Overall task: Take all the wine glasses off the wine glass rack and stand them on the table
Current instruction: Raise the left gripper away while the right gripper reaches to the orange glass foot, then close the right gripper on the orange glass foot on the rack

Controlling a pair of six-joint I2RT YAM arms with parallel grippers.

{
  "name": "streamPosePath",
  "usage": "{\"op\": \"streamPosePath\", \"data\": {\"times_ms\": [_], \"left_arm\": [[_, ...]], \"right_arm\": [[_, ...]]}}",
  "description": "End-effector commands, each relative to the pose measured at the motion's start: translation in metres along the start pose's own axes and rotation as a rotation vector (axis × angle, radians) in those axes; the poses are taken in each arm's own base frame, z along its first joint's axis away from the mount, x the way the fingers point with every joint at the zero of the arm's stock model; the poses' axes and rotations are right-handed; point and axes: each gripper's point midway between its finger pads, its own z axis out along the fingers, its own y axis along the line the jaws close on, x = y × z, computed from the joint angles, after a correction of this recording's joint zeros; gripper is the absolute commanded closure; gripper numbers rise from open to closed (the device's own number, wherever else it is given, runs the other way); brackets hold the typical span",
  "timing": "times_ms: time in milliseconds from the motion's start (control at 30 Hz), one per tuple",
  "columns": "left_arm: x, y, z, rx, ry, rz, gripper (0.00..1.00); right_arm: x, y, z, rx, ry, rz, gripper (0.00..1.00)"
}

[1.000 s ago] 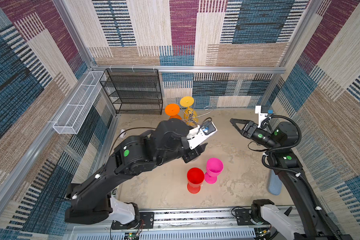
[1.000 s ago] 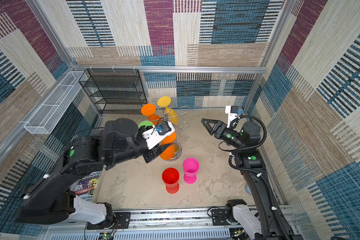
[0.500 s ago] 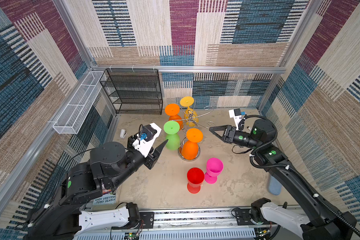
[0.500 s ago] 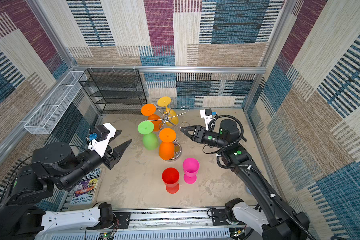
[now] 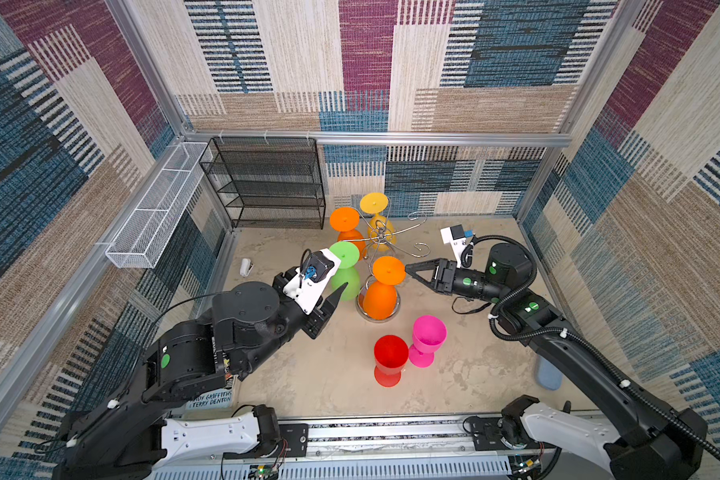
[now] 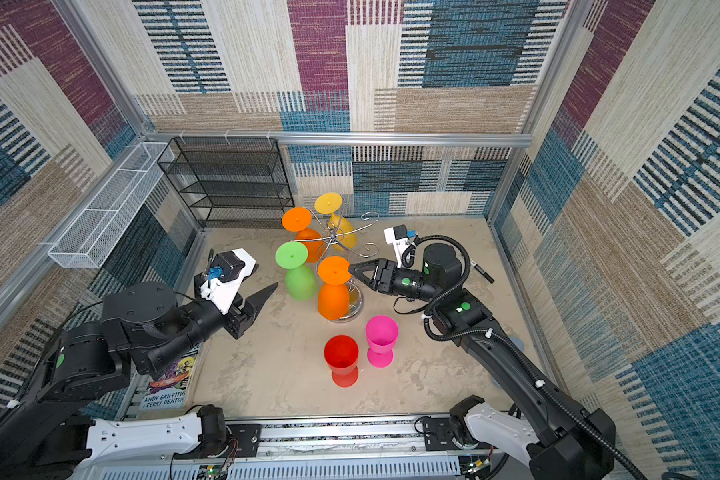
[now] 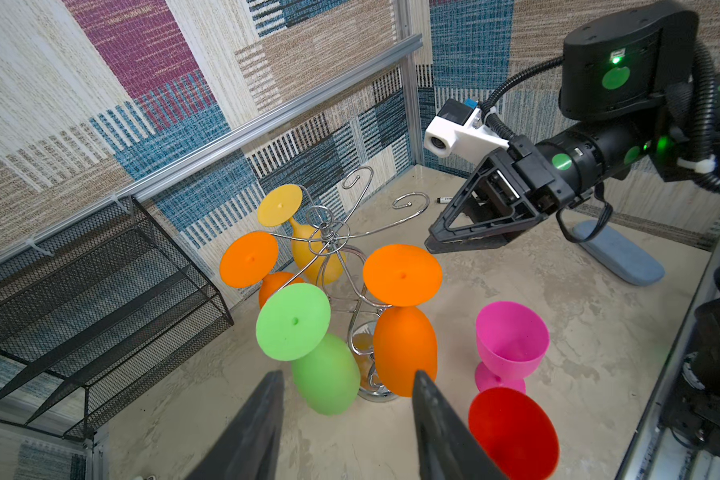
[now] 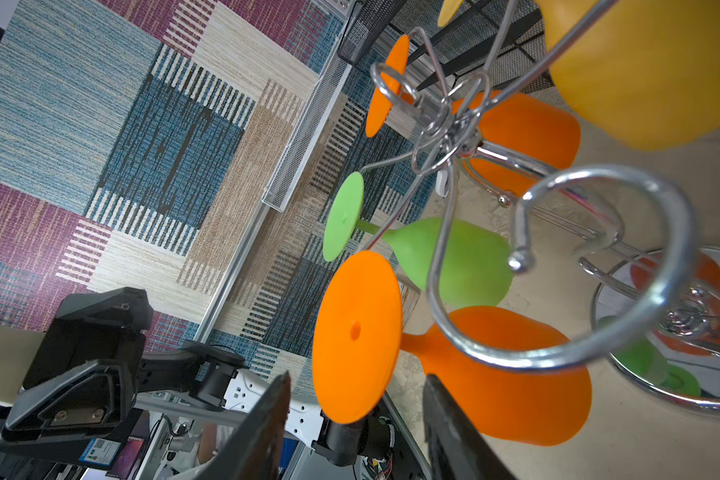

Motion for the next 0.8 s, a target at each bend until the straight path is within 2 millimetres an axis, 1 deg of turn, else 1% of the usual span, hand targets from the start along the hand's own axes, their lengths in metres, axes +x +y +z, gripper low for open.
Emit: {"op": "streamPosePath", "data": {"times_ms": [0, 267, 633, 767], "left_arm": [[-0.008, 0.001, 0.000, -0.006, -0.032, -0.040, 0.47], [-0.008, 0.001, 0.001, -0.007, -0.033, -0.034, 0.47], [-0.008, -0.001, 0.005, -0.005, -0.028, -0.024, 0.48], [-0.009, 0.000, 0.005, -0.009, -0.028, -0.021, 0.48]], "right_arm": [[-0.003, 0.004, 0.004, -0.019, -0.009, -0.008, 0.51], [0.000, 0.005, 0.012, -0.026, 0.014, -0.010, 0.57], [-0.001, 0.010, 0.015, -0.036, 0.025, -0.020, 0.66], [0.001, 0.007, 0.020, -0.036, 0.058, -0.014, 0.70]]}}
